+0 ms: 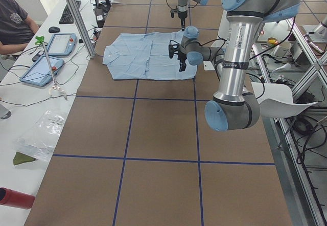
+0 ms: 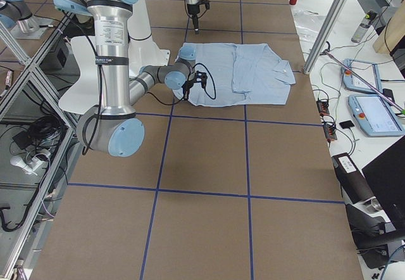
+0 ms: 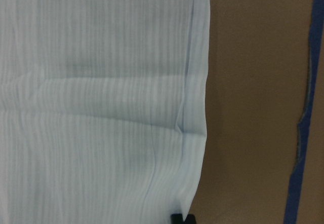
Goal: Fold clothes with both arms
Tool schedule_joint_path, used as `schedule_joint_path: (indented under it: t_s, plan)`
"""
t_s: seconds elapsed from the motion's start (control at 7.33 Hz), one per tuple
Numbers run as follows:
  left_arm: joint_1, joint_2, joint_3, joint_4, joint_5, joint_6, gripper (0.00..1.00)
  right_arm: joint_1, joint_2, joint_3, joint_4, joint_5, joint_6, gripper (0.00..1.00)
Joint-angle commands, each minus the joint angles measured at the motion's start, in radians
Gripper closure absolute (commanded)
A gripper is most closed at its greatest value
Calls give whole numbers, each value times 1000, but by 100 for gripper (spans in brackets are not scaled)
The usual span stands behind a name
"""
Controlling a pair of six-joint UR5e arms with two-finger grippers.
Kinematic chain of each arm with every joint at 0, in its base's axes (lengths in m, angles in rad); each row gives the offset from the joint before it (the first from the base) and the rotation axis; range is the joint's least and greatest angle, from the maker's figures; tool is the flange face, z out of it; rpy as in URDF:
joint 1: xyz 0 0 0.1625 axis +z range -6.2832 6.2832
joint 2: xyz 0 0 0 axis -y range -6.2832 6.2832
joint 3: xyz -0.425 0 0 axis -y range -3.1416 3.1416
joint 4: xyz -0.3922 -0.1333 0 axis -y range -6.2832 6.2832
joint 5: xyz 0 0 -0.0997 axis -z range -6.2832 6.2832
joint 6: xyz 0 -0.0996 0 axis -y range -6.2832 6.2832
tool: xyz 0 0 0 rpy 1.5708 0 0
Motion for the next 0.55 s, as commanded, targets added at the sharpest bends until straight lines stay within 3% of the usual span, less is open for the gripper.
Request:
schedule_joint_path:
  t_s: [0.0, 0.41]
  plan:
    - [126, 16, 6, 58, 38, -123, 9, 6, 0, 4, 1, 1, 0, 100]
    - [138, -24, 16, 123, 33, -132, 23, 11, 2, 12, -1, 6, 0, 100]
